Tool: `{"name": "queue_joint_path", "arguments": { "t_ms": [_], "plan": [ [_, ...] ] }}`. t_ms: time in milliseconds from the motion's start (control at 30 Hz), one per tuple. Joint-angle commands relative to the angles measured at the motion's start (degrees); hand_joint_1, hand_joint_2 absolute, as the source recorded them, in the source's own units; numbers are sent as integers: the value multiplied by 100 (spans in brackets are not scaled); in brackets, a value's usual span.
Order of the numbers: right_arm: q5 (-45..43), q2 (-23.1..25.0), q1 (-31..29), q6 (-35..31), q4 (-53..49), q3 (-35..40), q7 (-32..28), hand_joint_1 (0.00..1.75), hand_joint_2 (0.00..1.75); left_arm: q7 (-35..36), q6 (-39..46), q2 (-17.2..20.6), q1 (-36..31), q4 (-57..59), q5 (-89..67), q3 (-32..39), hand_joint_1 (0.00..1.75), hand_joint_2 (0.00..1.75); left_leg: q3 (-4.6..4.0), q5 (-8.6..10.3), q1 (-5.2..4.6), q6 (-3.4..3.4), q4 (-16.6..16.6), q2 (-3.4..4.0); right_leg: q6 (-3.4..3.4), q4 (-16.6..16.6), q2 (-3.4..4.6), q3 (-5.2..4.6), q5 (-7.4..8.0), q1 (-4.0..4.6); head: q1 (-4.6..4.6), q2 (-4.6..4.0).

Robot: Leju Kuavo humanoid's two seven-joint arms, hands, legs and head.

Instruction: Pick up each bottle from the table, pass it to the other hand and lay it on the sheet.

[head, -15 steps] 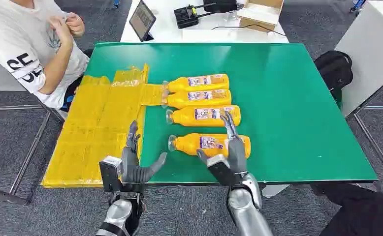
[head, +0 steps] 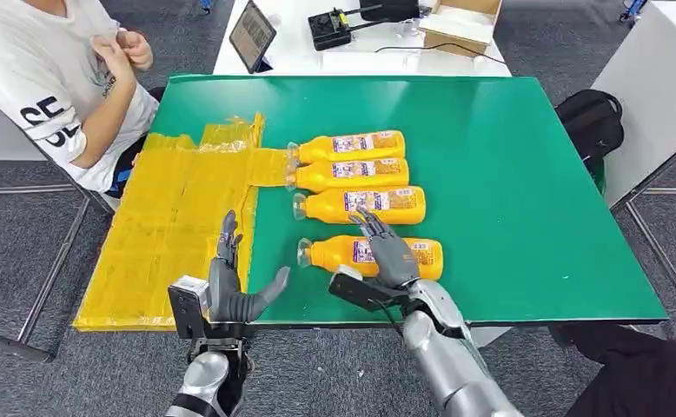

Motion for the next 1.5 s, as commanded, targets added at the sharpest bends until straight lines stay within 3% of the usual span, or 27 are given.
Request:
{"name": "queue_joint_path", "arguments": {
  "t_ms": [33, 200, 533, 867, 1233, 1267, 1300, 1333, 1367, 1500],
  "plan": [
    [88, -348, -659, 171, 1216, 433, 170, 0, 175, 22, -21, -129, -112, 159, -30, 165, 0, 175, 16, -6, -1, 6, -3, 6, -9, -3, 1, 15, -4, 1, 0, 0],
    [43, -574, -936, 447, 1773, 445, 293, 0, 175, 22, -56, -155, -151, 231, -51, 206, 0, 175, 22, -7, -2, 8, -2, 2, -11, -4, -4, 22, -6, 1, 0, 0],
    [34, -789, -1068, 527, 1964, 446, 411, 0, 175, 22, -46, -164, -193, 351, -23, 220, 0, 175, 39, -10, -1, 11, -3, -5, -17, -8, -13, 41, -10, 4, -2, 0],
    [-29, -1015, -842, 602, 1567, 480, 571, 0, 175, 22, -44, -164, -61, 269, 4, 367, 0, 175, 28, -1, 0, 5, -2, -16, -8, -11, -16, 36, -4, 3, 0, 0],
    [23, -1238, -756, 872, 1807, 640, 707, 0, 175, 22, -10, -164, -95, 364, 54, 296, 0, 175, 66, -4, 1, 11, -6, -22, -14, -21, -26, 74, -8, 6, 0, 0],
    [23, -1242, -755, 880, 1801, 649, 707, 31, 175, 22, -7, -164, -92, 360, 57, 301, 0, 175, 60, -2, -2, 9, -6, -22, -10, -18, -24, 69, -6, 2, -2, 0],
    [23, -1242, -755, 880, 1801, 649, 707, 42, 175, 22, -7, -164, -92, 360, 57, 301, 0, 175, 61, -2, 0, 8, -4, -18, -9, -18, -19, 66, -5, 3, -2, 0],
    [24, -1292, -760, 886, 1783, 650, 704, 124, 175, 22, -9, -164, -87, 358, 59, 306, 0, 175, 74, -4, 0, 12, -8, -22, -15, -23, -26, 82, -8, 5, -2, 0],
    [31, -1346, -758, 928, 1762, 673, 695, 175, 175, 22, -16, -164, -85, 362, 75, 305, 0, 175, 71, -3, 1, 10, -7, -19, -13, -23, -22, 79, -5, 5, 0, 0],
    [4, -1457, -690, 1028, 1692, 723, 683, 175, 175, 22, -4, -164, -88, 384, 108, 291, 0, 175, 76, -2, -1, 9, -4, -25, -9, -20, -26, 84, -6, 3, -2, 0]
  ]
}}
